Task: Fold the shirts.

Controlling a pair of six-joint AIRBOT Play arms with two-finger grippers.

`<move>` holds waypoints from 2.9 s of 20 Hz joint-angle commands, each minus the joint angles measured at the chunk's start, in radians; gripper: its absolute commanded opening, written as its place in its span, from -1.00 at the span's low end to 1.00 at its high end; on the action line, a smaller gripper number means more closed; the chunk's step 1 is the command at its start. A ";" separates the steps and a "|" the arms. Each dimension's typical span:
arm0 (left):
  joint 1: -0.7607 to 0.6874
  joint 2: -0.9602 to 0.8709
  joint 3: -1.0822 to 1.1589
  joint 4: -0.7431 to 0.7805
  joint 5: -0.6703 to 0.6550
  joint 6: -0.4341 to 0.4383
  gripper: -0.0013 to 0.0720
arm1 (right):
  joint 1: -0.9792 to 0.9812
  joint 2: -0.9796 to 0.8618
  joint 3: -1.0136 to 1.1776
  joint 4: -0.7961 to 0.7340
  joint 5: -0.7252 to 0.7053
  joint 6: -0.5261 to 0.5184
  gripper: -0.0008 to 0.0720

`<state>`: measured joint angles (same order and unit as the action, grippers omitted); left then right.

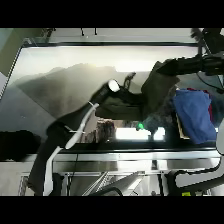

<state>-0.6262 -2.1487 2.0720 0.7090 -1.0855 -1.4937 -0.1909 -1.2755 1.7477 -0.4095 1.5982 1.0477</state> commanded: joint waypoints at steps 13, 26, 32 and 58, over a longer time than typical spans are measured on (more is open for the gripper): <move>0.790 0.715 -0.259 -0.030 -0.317 0.095 -0.92 | 0.692 -0.354 0.001 0.011 -0.572 0.001 0.02; 0.812 0.741 -0.414 -0.030 -0.348 0.195 -0.92 | 0.119 -0.098 -0.200 -0.415 -0.171 0.270 0.68; 0.812 0.741 -0.426 -0.031 -0.348 0.195 -0.92 | 0.107 -0.163 -0.417 -0.417 -0.318 0.232 0.93; 0.812 0.741 -0.426 -0.031 -0.420 0.192 -0.92 | -0.070 0.053 -0.015 0.013 -0.740 0.262 -0.93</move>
<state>0.1848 -1.4082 1.6463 0.6785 -1.5040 -1.3003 -0.1722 -1.2324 1.6543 -0.4320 1.0412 1.2156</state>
